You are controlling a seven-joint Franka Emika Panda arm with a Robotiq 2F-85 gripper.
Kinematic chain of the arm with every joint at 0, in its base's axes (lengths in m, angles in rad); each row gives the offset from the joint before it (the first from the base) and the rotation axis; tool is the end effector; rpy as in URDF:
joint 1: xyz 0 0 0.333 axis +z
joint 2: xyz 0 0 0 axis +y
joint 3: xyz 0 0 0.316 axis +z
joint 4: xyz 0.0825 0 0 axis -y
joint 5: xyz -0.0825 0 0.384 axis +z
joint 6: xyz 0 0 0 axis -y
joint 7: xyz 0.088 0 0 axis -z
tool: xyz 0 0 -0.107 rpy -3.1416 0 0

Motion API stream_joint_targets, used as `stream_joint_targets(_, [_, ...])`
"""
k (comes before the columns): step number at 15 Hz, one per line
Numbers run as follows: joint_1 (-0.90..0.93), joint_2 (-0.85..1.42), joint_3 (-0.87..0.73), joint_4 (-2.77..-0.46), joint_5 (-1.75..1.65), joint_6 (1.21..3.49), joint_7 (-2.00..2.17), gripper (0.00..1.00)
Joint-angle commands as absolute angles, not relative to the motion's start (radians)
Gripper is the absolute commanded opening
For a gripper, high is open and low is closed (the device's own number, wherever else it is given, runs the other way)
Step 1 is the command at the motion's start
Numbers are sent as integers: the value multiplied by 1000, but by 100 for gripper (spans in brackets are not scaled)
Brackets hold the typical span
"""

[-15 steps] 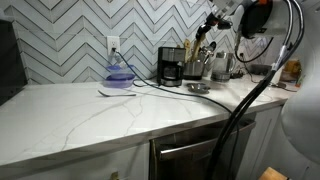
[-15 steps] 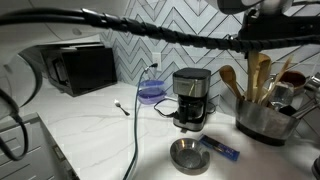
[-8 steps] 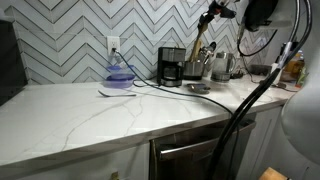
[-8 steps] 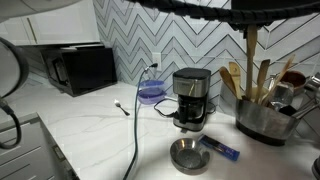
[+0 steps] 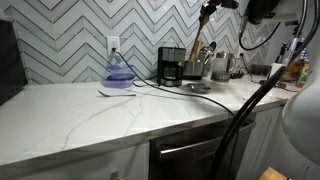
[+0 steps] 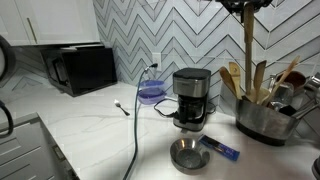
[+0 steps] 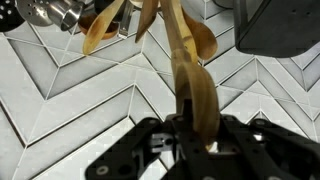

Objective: Remove one wooden spoon from the utensil holder

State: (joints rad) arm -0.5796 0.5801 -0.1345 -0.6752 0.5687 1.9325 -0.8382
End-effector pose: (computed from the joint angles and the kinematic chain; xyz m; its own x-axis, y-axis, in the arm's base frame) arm 0.5908 -0.4034 0.7309 0.6656 0.1676 0.7272 0.0968 -0.9856 0.1386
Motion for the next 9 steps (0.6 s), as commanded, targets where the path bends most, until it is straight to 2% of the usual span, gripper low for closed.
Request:
stream_joint_targets(1, [-564, 554, -146, -675, 540, 1881, -781, 4])
stream_joint_targets(9, [-529, 519, -168, -692, 476, 1802, -666, 4])
